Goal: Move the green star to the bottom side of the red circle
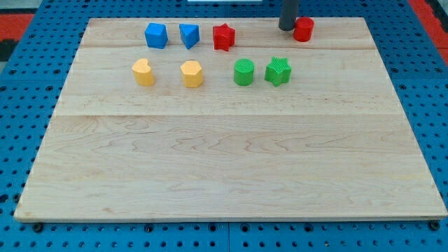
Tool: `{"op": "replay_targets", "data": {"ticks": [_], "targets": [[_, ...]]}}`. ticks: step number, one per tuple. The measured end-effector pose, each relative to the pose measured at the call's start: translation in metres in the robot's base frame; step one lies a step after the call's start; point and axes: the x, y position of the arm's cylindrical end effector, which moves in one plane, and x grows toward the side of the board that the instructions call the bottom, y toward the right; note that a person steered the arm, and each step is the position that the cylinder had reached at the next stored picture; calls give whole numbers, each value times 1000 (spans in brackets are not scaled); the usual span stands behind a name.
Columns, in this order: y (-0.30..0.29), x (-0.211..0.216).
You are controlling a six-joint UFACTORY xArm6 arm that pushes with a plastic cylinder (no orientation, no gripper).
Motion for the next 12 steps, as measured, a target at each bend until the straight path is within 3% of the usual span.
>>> {"op": "replay_targets", "data": {"ticks": [1, 2, 3, 4, 5, 6, 7, 9, 10, 12], "targets": [[-17, 3], [-15, 75], [60, 126], [27, 180], [-63, 178], [-84, 138], [-49, 122], [-39, 176], [-21, 139], [4, 129]]}}
